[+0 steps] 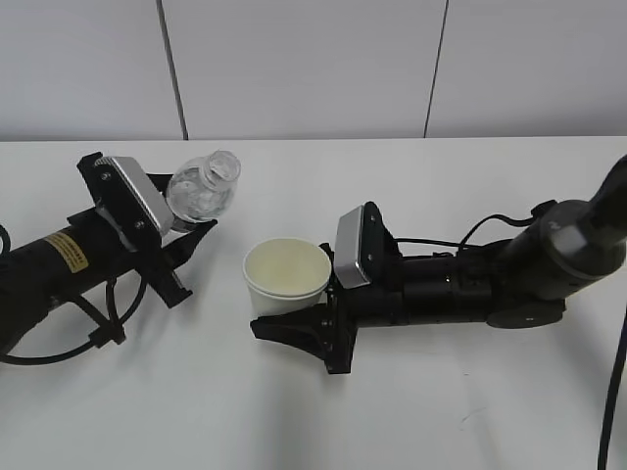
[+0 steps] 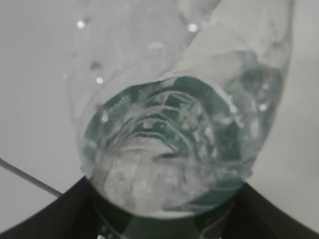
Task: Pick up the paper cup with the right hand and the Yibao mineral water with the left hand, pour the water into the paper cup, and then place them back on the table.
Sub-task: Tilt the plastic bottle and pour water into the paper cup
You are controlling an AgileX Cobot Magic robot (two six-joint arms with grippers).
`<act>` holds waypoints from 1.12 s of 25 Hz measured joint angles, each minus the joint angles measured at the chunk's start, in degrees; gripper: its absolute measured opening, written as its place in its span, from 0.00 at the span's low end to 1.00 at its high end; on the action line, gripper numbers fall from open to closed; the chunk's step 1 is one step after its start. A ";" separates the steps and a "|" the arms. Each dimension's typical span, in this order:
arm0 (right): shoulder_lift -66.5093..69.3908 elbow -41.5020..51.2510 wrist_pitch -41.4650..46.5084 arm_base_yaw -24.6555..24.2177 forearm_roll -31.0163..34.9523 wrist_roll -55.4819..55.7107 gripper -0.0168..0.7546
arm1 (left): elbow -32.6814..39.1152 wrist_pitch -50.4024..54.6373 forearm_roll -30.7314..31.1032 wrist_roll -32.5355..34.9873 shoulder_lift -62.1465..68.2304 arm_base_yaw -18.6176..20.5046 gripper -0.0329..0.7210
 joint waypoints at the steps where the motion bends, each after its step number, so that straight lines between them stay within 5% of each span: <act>1: 0.38 -0.67 0.00 0.13 -0.43 1.04 0.66 | 0.00 0.00 0.00 1.33 0.00 0.00 0.58; 15: 2.75 -6.15 0.60 0.13 -8.25 4.33 0.66 | -0.06 0.00 0.05 18.65 0.00 0.00 0.58; 21: 2.84 -10.95 2.91 0.13 -15.89 8.48 0.66 | -0.10 0.00 0.05 21.50 -0.13 0.00 0.57; 28: 2.84 -11.81 7.05 0.13 -17.17 10.05 0.66 | -1.03 0.11 0.05 27.61 -0.21 0.00 0.56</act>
